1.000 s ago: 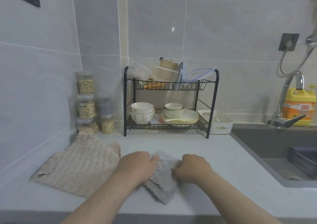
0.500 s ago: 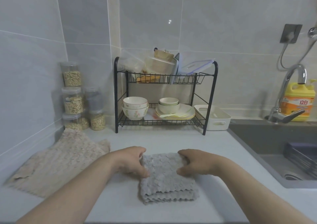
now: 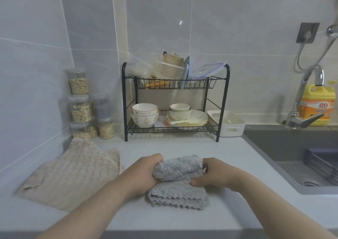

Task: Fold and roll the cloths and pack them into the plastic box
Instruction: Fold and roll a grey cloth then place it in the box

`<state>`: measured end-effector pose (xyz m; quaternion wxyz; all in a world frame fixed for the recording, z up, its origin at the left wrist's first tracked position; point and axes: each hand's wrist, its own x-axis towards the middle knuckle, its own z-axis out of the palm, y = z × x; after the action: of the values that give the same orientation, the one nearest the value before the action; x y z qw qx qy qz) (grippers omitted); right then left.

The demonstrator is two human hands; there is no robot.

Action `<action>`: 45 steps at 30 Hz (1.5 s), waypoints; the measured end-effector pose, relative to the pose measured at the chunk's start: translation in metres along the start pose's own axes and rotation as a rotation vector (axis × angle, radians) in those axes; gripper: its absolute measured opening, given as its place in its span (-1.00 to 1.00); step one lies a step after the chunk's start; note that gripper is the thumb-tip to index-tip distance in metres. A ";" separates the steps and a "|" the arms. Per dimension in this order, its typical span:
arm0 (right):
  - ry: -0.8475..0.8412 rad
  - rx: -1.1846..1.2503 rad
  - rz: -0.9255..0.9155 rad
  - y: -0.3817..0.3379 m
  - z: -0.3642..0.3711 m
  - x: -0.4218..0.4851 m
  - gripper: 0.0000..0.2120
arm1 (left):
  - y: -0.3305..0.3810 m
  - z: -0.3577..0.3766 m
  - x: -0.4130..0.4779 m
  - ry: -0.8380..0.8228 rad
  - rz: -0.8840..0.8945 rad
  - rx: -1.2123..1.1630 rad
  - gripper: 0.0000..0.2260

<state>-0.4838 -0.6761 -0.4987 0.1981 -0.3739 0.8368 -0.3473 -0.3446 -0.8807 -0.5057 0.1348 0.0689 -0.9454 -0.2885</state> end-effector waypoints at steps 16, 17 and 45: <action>0.115 -0.110 -0.095 0.001 0.005 -0.031 -0.53 | -0.005 0.009 -0.024 0.071 0.461 0.544 -0.49; 0.140 -0.163 -0.140 -0.004 0.003 -0.036 -0.48 | -0.002 0.010 -0.026 0.086 0.479 0.566 -0.50; 0.031 -0.326 -0.083 -0.003 0.041 -0.043 -0.33 | 0.008 0.012 -0.034 -0.094 -0.223 0.048 -0.32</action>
<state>-0.4301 -0.6625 -0.5212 0.1073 -0.4302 0.8688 -0.2205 -0.3164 -0.8606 -0.5182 0.0557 0.1633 -0.9438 -0.2818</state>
